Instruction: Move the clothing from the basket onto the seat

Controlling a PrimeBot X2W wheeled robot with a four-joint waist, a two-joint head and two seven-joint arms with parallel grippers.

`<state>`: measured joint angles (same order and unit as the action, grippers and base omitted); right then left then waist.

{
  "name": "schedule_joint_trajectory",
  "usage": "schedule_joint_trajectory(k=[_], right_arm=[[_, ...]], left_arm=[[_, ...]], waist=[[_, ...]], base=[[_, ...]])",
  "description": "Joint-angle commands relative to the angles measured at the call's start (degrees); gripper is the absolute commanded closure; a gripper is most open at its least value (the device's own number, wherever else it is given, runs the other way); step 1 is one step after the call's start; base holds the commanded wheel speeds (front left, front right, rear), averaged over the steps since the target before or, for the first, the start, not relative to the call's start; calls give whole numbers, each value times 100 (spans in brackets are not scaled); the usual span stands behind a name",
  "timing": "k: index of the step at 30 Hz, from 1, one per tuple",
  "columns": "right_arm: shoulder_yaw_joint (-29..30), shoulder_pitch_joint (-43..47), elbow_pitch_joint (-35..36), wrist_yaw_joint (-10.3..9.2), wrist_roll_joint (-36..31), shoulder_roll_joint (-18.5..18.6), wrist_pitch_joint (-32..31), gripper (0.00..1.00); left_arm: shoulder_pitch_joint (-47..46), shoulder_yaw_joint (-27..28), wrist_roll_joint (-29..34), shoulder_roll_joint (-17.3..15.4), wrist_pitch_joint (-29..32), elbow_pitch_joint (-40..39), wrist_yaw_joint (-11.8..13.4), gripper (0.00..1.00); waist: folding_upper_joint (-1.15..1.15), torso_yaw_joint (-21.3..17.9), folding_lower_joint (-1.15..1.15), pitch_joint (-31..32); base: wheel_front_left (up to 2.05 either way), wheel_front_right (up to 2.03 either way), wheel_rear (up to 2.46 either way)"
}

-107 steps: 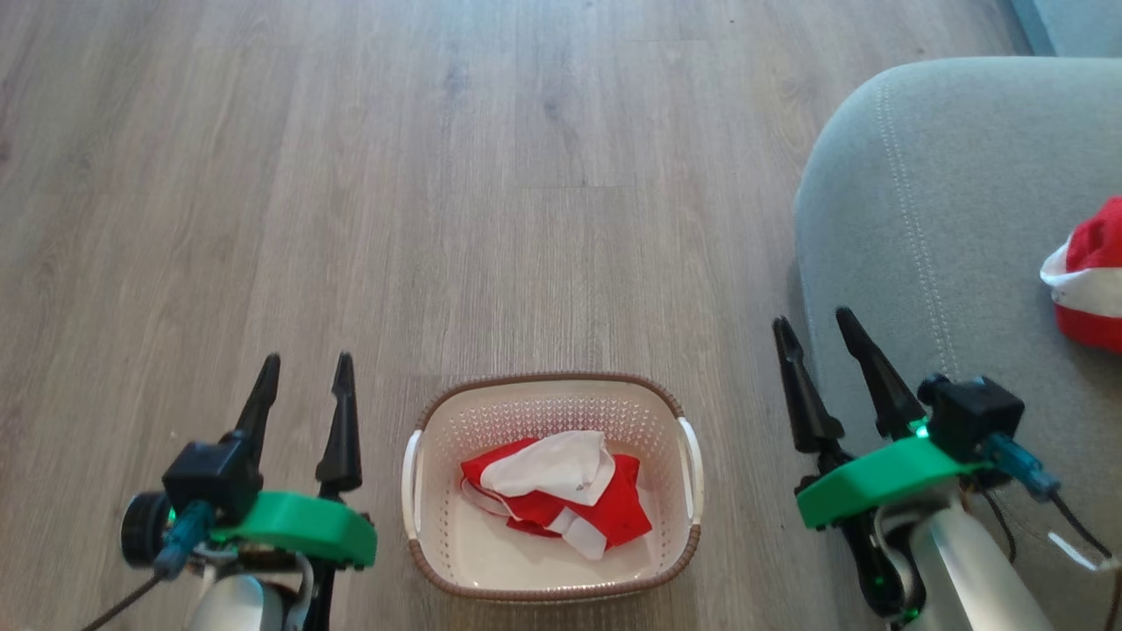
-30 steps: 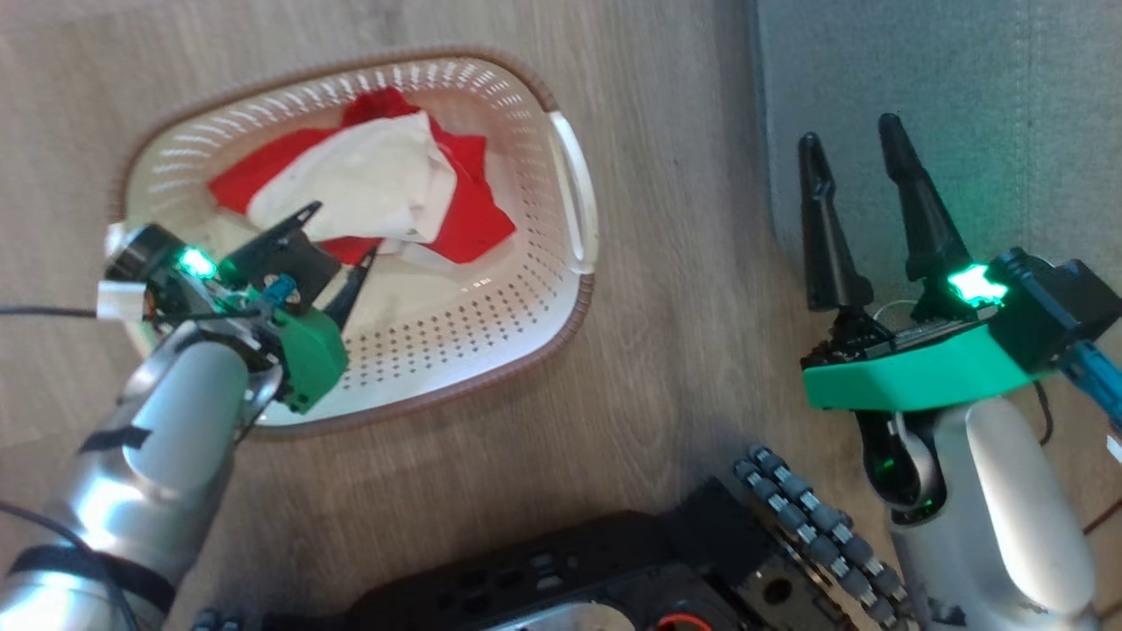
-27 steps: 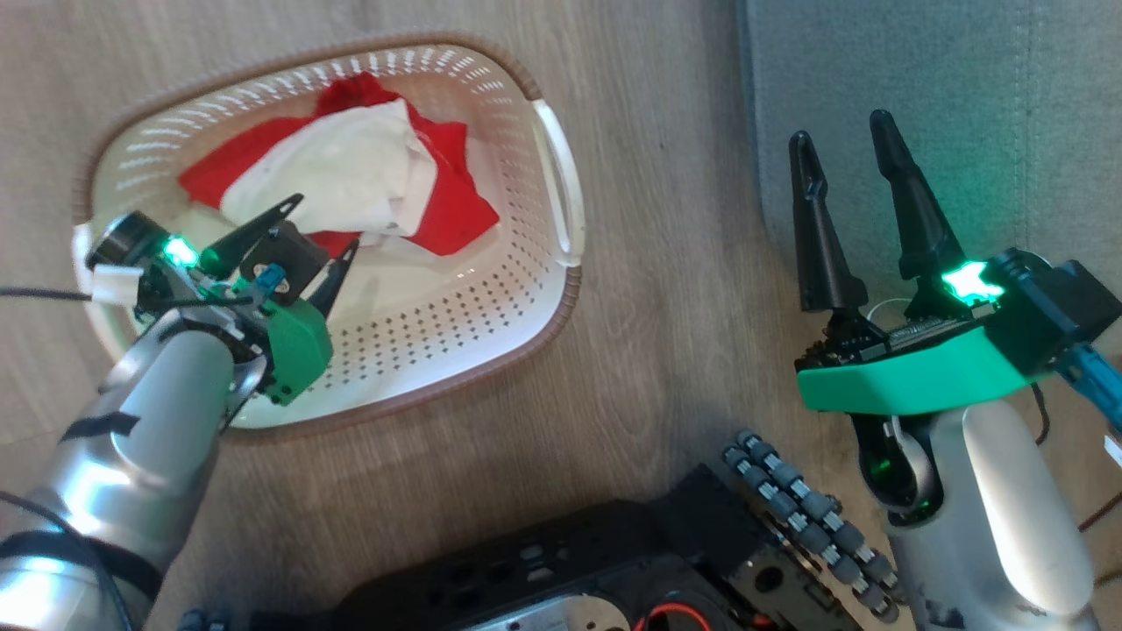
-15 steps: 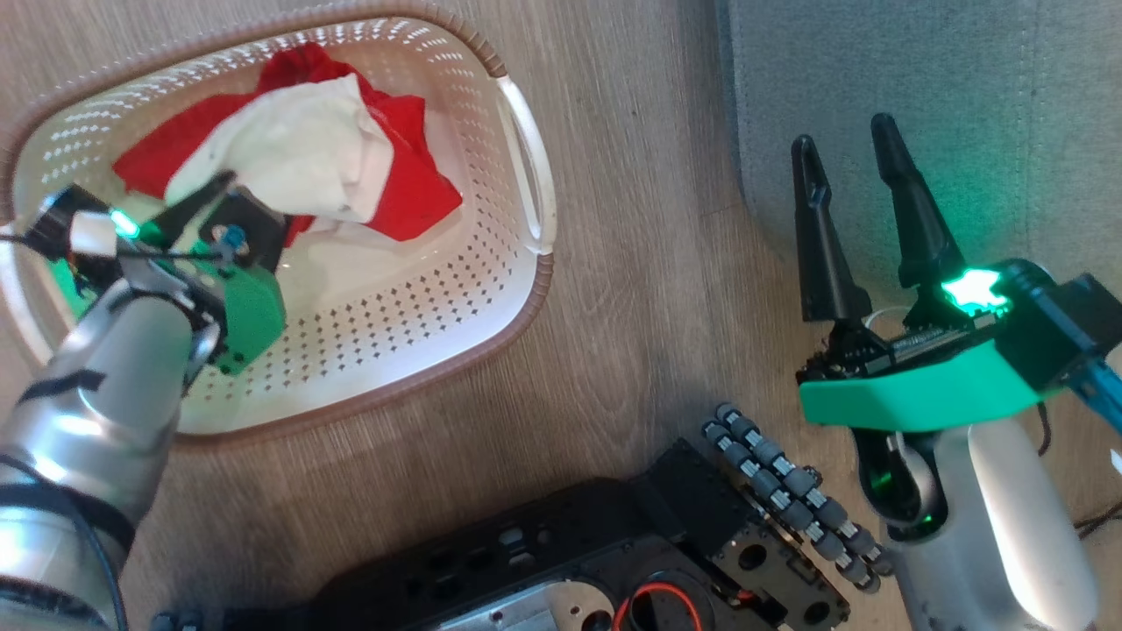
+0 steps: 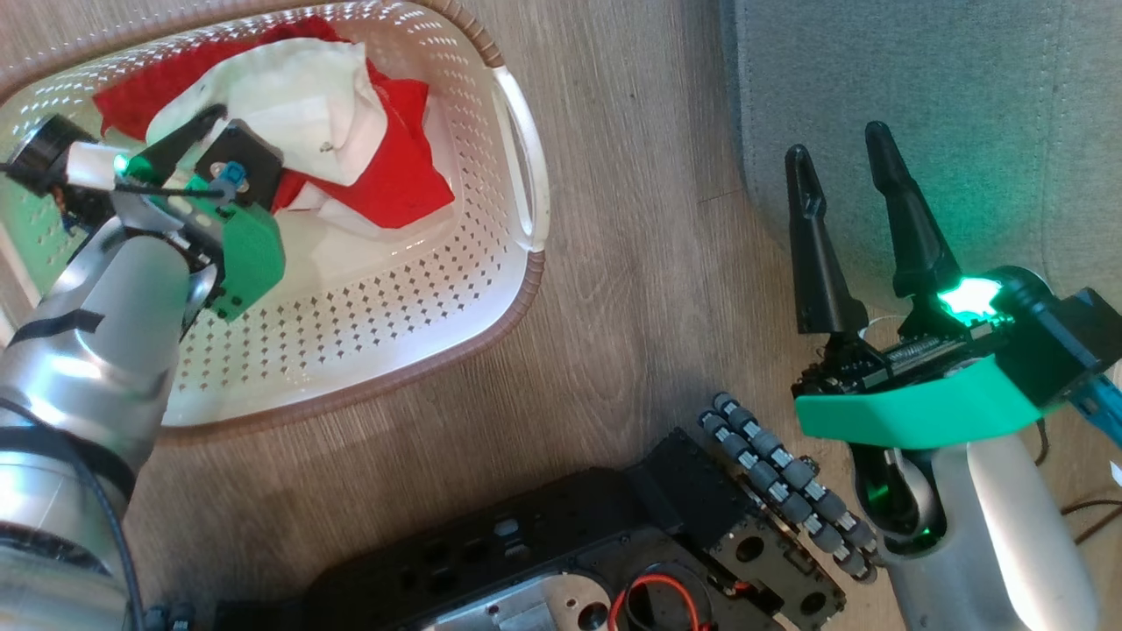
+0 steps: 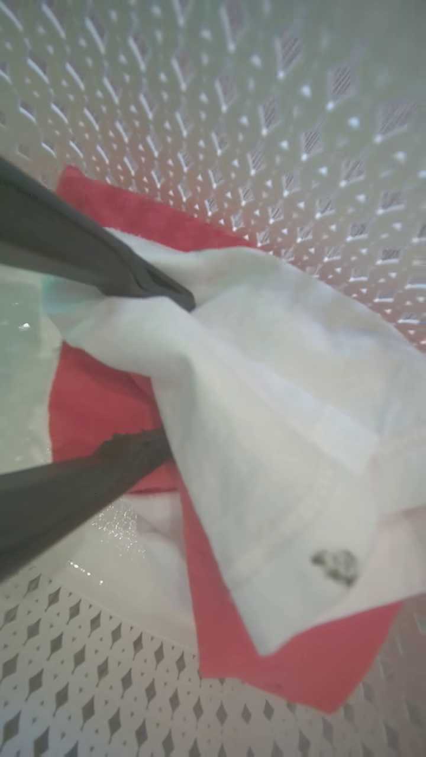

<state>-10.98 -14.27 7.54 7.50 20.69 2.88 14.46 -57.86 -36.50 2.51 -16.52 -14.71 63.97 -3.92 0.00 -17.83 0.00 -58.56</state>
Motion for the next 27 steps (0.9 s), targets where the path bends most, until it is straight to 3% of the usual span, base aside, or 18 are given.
schedule_joint_trajectory(k=[1, 2, 3, 4, 21, 27], right_arm=[[-106, 413, 164, -1, 44, -1, 54, 0], [-105, 414, 159, -1, 47, -1, 54, 0], [-102, 415, 152, -1, 50, -1, 54, 0], [-98, 414, 147, -1, 52, -1, 54, 0], [-76, -124, -49, -1, 61, -1, 54, 0], [-141, -386, -246, -1, 107, -1, 54, 0]], left_arm=[[49, 43, 22, -80, -29, -19, -37, 0], [34, 22, 11, -64, -29, 11, -63, 31], [20, -4, 0, -44, -29, 36, -95, 91], [10, -34, -9, -28, -29, 35, -125, 100], [325, -92, -327, -140, -29, -655, -149, 100], [776, 96, -585, -235, -29, -1170, -50, 100]], waist=[[0, -3, 0, 2], [0, -3, 0, 4], [0, -4, 0, 6], [0, -2, 0, 9], [0, -1, 0, 331], [0, -2, 0, 817]], base=[[0, 0, 0], [0, 0, 0], [0, 0, 0], [0, 0, 0], [0, 0, 0], [0, 0, 0]])
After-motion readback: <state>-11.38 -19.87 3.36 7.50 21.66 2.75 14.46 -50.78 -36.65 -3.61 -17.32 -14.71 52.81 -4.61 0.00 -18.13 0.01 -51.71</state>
